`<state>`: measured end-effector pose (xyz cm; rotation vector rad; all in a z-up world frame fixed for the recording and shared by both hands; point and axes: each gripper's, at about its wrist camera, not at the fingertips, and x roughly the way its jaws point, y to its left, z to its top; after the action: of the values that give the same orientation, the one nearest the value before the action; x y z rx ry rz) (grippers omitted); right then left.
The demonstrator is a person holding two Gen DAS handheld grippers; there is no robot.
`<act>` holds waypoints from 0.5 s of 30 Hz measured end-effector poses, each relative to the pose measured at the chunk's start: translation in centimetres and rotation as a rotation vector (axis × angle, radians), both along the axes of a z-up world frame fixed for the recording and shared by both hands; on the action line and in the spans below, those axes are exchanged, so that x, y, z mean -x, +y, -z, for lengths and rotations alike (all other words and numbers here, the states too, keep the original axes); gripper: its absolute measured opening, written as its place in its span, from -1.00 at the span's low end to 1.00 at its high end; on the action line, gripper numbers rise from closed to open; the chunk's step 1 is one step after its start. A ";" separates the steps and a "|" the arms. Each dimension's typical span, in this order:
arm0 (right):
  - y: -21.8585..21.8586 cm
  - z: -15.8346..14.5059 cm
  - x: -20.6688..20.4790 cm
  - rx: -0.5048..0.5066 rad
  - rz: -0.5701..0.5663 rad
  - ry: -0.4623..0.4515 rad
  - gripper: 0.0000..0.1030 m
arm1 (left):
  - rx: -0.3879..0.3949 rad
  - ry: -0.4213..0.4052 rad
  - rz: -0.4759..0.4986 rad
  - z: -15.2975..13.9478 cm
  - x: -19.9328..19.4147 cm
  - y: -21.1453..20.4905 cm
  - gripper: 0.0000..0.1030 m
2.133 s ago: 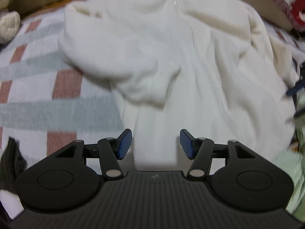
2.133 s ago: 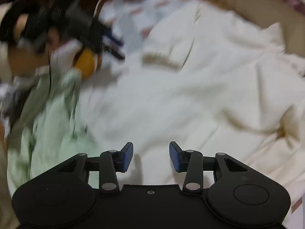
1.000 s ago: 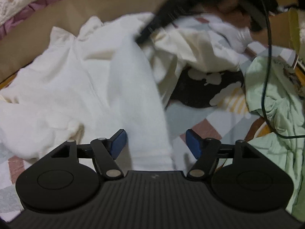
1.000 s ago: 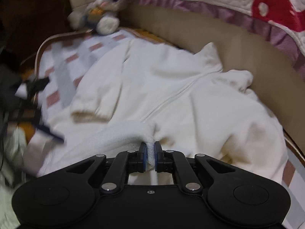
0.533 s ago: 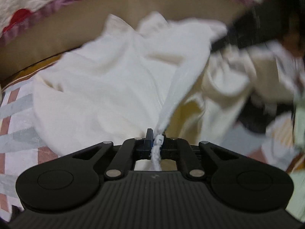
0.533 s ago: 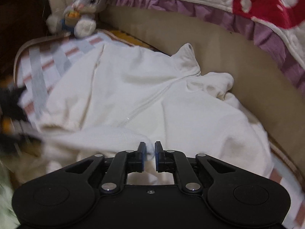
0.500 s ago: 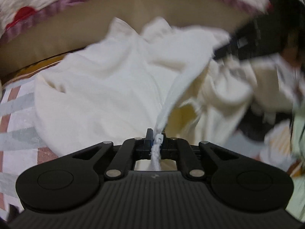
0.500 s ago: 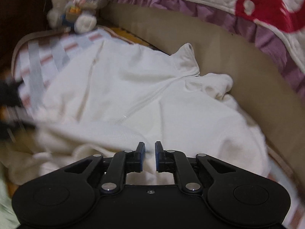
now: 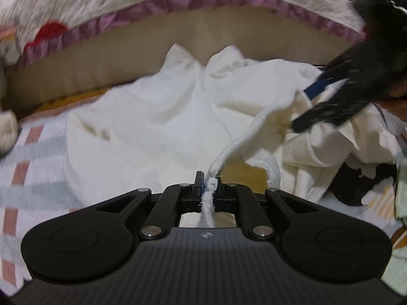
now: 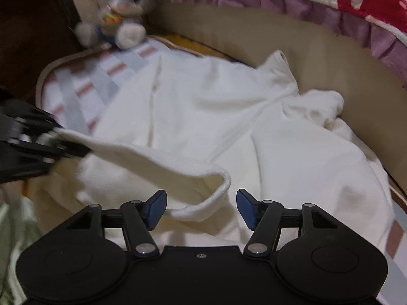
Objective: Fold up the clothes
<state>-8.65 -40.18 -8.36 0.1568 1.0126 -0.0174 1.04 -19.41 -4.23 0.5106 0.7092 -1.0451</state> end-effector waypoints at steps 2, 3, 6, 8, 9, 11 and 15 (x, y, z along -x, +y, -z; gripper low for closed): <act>-0.5 1.2 -0.9 -0.016 0.074 0.039 0.28 | 0.024 -0.034 0.047 -0.5 0.9 -0.1 -0.90; -1.1 1.8 -1.3 -0.053 0.113 0.052 0.21 | 0.030 -0.050 0.061 -0.7 1.3 -0.2 -0.90; -2.2 1.2 -1.1 -0.069 0.147 0.017 -0.89 | 0.024 -0.086 0.089 -0.8 2.1 -0.3 -0.90; -2.4 -0.4 -0.4 -0.017 0.139 -0.040 -0.90 | -0.010 -0.146 0.127 -0.3 2.9 0.0 -0.90; -2.8 -1.8 0.2 0.008 0.151 -0.077 -0.90 | -0.035 -0.187 0.154 0.1 3.4 0.1 -0.90; -3.5 -4.6 1.4 0.052 0.182 -0.150 -0.92 | -0.074 -0.236 0.208 0.8 4.3 0.2 -0.89; -3.7 -9.4 4.2 0.205 0.197 -0.272 -0.93 | -0.103 -0.250 0.238 1.1 5.2 -0.1 -0.83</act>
<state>-12.88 -43.88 1.04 0.0680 0.7160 -0.2719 -4.13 -19.46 -5.30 0.8149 0.4890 -1.1445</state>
